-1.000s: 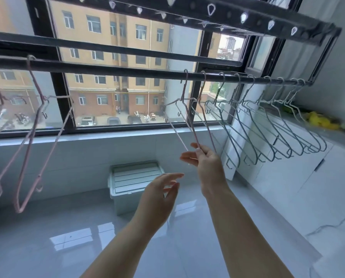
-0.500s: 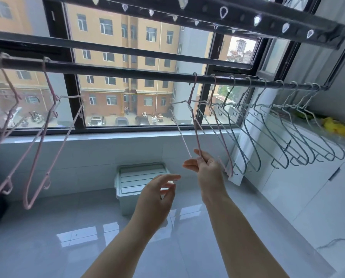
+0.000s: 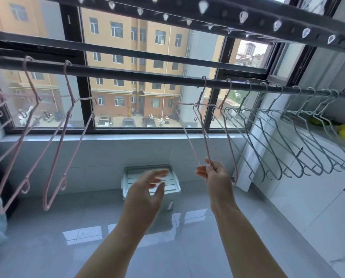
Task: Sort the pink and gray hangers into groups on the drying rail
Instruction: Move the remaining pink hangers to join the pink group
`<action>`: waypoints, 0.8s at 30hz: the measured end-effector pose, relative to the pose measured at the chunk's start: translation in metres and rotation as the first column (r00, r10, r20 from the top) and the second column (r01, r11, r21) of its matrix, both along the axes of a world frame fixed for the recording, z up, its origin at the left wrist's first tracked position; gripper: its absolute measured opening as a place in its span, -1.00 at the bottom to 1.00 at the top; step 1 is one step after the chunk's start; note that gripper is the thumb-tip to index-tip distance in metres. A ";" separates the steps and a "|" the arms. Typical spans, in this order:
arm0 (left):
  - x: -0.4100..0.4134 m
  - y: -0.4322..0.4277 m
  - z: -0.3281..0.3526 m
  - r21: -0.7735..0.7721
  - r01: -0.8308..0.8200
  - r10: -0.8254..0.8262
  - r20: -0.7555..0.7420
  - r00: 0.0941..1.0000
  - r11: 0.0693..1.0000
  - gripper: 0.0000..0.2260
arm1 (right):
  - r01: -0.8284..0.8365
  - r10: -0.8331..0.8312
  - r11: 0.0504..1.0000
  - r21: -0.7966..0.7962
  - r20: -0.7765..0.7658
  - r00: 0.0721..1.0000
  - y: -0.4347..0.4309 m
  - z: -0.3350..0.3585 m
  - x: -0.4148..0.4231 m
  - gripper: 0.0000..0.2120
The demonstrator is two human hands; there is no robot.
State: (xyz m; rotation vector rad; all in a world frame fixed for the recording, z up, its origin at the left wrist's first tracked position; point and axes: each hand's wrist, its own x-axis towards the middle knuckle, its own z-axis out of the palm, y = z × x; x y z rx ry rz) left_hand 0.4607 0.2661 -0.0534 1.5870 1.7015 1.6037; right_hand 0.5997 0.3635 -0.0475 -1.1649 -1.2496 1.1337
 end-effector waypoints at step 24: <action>-0.127 -0.085 -0.022 -0.124 -0.377 0.357 -0.153 0.921 0.918 -0.85 | -0.725 0.717 0.688 -0.037 -0.125 0.686 -0.109 0.009 -0.217 -0.78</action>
